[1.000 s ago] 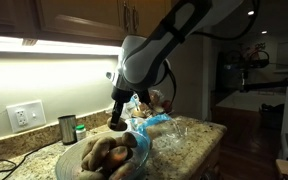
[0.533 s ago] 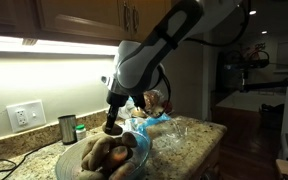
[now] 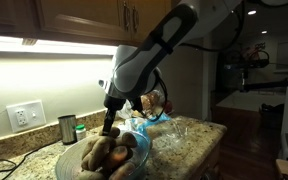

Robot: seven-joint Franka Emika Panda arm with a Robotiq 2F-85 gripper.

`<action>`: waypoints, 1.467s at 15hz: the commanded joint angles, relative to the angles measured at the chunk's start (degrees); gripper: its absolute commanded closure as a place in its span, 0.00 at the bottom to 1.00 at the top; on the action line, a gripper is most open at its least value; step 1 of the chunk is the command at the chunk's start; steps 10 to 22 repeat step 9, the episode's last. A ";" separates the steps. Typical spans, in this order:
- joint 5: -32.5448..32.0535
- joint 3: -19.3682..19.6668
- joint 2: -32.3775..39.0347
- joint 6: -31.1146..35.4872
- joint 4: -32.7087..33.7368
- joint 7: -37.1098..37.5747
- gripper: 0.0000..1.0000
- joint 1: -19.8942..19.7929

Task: Remove a potatoe from the bag and put it in the bowl

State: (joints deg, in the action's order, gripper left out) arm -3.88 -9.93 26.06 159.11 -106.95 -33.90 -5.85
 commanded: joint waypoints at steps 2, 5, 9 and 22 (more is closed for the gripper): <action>0.37 -0.49 -0.27 -1.11 0.54 -0.86 0.00 -1.05; -0.16 0.06 0.11 -0.05 0.53 0.23 0.00 -0.35; -0.16 0.06 0.11 -0.05 0.53 0.23 0.00 -0.35; -0.16 0.06 0.11 -0.05 0.53 0.23 0.00 -0.35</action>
